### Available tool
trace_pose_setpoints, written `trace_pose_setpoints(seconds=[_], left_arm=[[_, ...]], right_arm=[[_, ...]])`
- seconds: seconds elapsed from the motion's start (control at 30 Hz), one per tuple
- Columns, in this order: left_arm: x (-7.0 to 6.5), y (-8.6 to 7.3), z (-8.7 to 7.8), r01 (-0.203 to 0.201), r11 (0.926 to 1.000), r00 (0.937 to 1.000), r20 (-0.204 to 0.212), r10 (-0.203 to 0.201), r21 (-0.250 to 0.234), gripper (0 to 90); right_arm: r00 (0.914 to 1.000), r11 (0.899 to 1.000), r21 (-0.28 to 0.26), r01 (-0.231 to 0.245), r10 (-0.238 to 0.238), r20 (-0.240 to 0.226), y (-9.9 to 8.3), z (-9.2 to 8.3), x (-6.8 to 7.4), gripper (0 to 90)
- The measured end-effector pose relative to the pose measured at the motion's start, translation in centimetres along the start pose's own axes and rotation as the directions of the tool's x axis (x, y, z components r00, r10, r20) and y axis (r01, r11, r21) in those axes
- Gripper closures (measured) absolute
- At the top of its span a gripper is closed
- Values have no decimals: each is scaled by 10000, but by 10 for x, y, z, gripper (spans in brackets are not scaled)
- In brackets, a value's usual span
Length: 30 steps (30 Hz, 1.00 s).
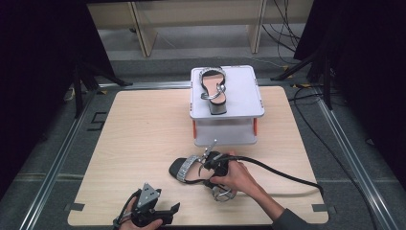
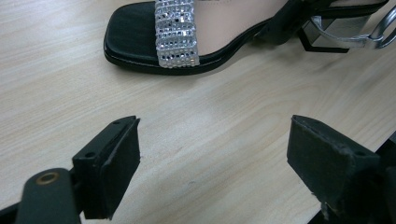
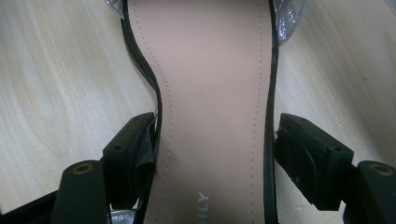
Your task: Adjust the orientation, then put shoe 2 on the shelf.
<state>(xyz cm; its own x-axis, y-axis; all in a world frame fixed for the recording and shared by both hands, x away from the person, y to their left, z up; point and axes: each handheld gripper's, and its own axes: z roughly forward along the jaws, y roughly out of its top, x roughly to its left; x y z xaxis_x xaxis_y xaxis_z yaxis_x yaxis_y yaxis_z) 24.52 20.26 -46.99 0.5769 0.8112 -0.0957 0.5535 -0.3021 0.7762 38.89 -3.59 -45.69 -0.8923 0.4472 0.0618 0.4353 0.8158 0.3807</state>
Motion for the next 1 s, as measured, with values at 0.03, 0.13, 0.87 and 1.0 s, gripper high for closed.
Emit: trace_pose_setpoints(seconds=[0.03, 0.13, 0.87, 1.0], left_arm=[[0, 0, 0, 0, 10000, 10000, 0, 0, 0, 166], [-1, 0, 1, 108, 9998, 9999, 58, -107, -171, 166], [-2, 0, -1, 78, 9997, 9999, 104, -76, -219, 166], [-2, 0, -1, 73, 9998, 9999, 117, -70, -190, 165]], right_arm=[[10000, 10000, 0, 0, 0, 0, 0, 0, 0, 298], [10000, 9999, 96, -41, 41, -26, -1, 0, 1, 312], [9984, 9995, -105, 290, -284, 489, -4, -8, 3, 423], [9993, 10000, -70, 53, -50, 370, -6, -8, -1, 425]])
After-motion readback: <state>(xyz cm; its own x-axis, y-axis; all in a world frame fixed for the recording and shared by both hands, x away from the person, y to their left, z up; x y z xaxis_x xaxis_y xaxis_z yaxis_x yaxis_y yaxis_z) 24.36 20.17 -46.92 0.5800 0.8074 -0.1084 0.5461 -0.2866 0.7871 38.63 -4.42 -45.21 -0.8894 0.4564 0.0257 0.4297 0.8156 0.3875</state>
